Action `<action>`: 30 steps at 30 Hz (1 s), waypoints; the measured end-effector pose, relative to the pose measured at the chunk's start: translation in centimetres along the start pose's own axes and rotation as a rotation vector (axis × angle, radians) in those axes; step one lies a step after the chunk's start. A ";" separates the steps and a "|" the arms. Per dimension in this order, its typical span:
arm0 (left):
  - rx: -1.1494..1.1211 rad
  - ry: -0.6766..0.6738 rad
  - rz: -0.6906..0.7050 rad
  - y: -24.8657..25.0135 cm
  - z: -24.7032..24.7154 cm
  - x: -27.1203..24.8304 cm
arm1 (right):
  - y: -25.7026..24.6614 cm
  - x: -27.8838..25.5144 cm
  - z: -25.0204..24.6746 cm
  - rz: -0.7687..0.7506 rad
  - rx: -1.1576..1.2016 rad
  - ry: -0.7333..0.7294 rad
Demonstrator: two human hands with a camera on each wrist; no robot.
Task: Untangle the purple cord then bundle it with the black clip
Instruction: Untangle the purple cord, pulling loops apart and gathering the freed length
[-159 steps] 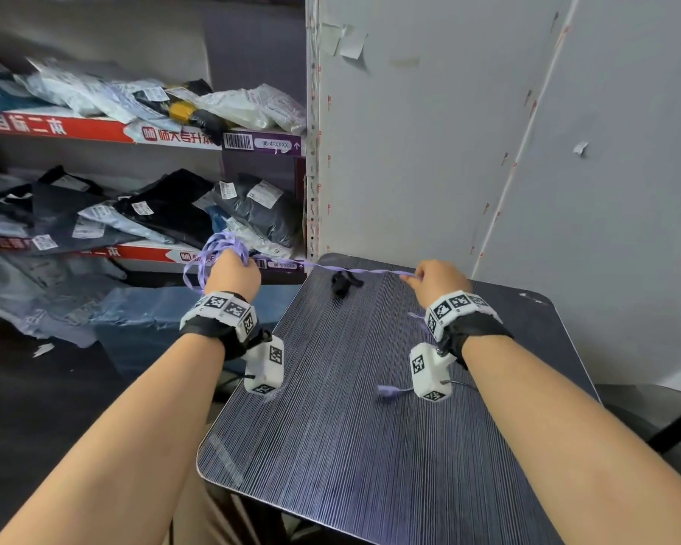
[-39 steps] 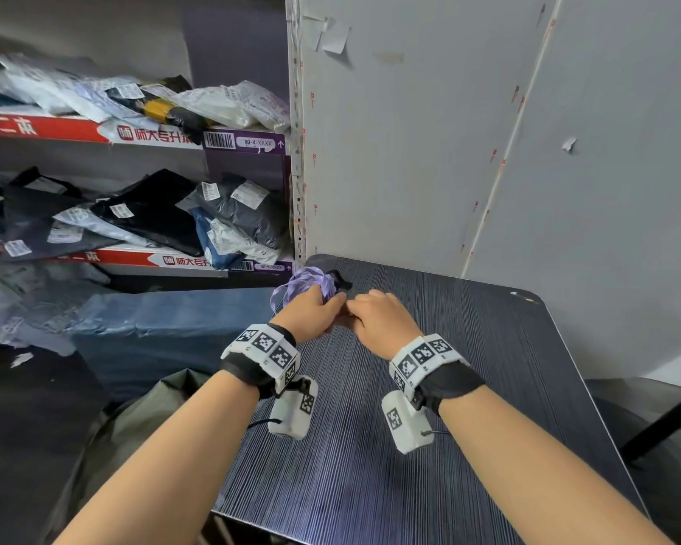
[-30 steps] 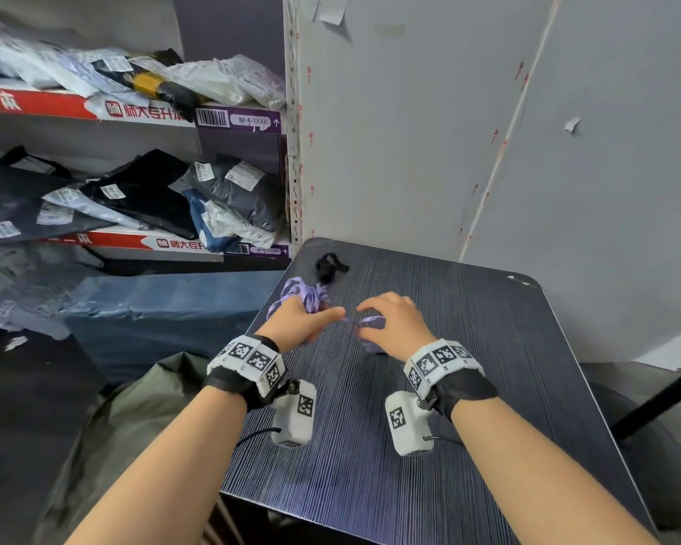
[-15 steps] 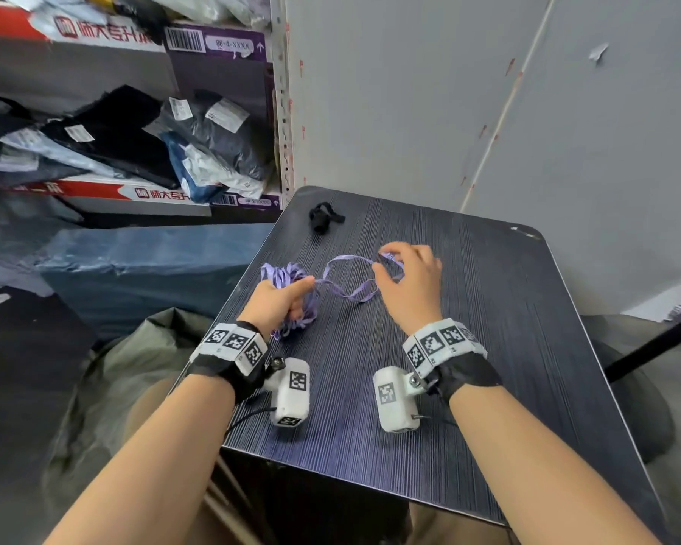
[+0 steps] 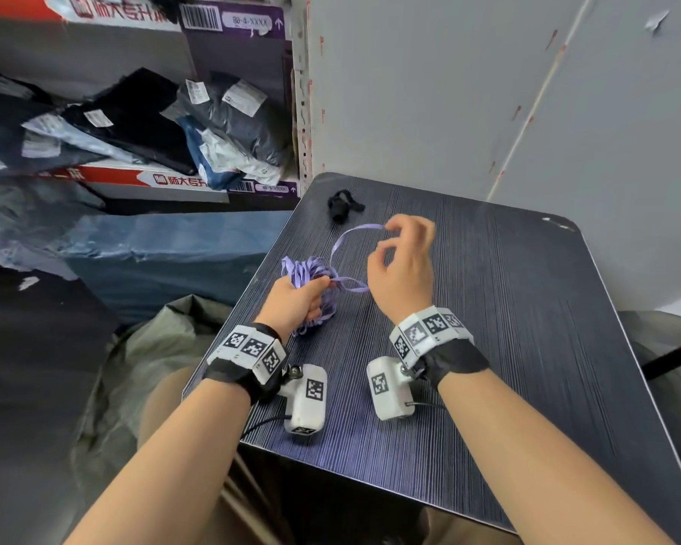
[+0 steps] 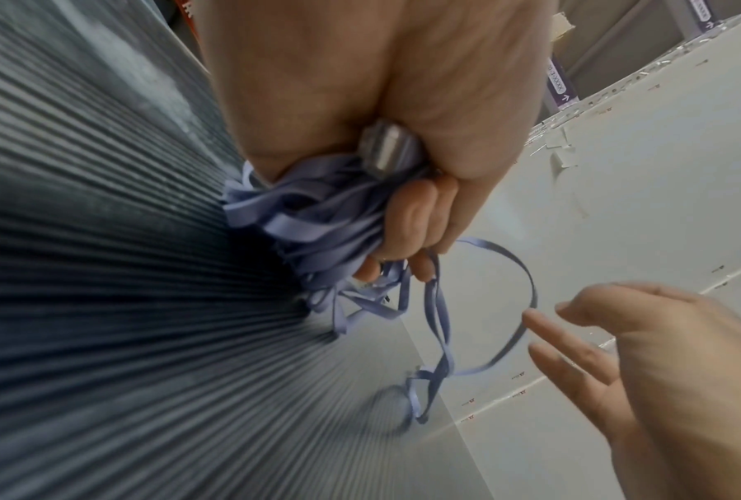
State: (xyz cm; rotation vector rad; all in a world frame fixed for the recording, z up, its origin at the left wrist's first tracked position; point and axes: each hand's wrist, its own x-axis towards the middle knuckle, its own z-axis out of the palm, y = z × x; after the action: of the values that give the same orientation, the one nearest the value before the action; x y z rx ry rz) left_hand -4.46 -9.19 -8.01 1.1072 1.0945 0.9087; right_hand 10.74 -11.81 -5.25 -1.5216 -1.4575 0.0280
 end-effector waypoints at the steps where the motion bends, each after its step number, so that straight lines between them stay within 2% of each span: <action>1: -0.022 0.007 -0.005 0.1 0.1 -0.2 | 0.0 0.2 0.1 0.011 -0.005 -0.007; 2: -0.040 0.018 -0.007 0.2 0.1 -0.3 | 0.3 0.3 0.2 0.030 -0.003 -0.068; 5: -0.037 0.032 0.000 0.1 0.0 -0.1 | 1.2 0.1 0.5 0.079 -0.031 -0.443; 7: -0.024 0.036 -0.003 -0.2 -0.2 0.2 | 1.6 -0.3 0.6 0.124 -0.042 -0.615; 11: -0.012 0.021 -0.012 -0.6 -0.5 0.4 | 2.3 -0.7 0.4 0.157 -0.050 -0.682; 16: 0.009 0.022 -0.021 -0.7 -0.7 0.5 | 3.2 -0.2 -0.2 0.127 -0.292 -0.742; 19: 0.007 0.028 -0.019 -0.7 -0.8 0.6 | 3.5 0.5 -1.2 0.148 -0.217 -0.622; 23: -0.011 0.039 -0.023 -0.7 -0.8 0.5 | 4.5 1.8 -2.7 0.183 -0.149 -0.230; 27: -0.036 0.047 -0.024 -0.6 -0.7 0.5 | 4.8 2.6 -3.6 0.349 -0.057 -0.082; 30: -0.035 0.052 -0.025 -0.7 -0.7 0.6 | 4.5 3.0 -3.9 0.576 0.192 0.050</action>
State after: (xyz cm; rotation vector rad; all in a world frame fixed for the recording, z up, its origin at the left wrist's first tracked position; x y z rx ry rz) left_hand -4.98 -8.59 -8.86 1.0435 1.1284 0.9379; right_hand 17.27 -10.96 -4.39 -1.7166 -0.9074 0.4573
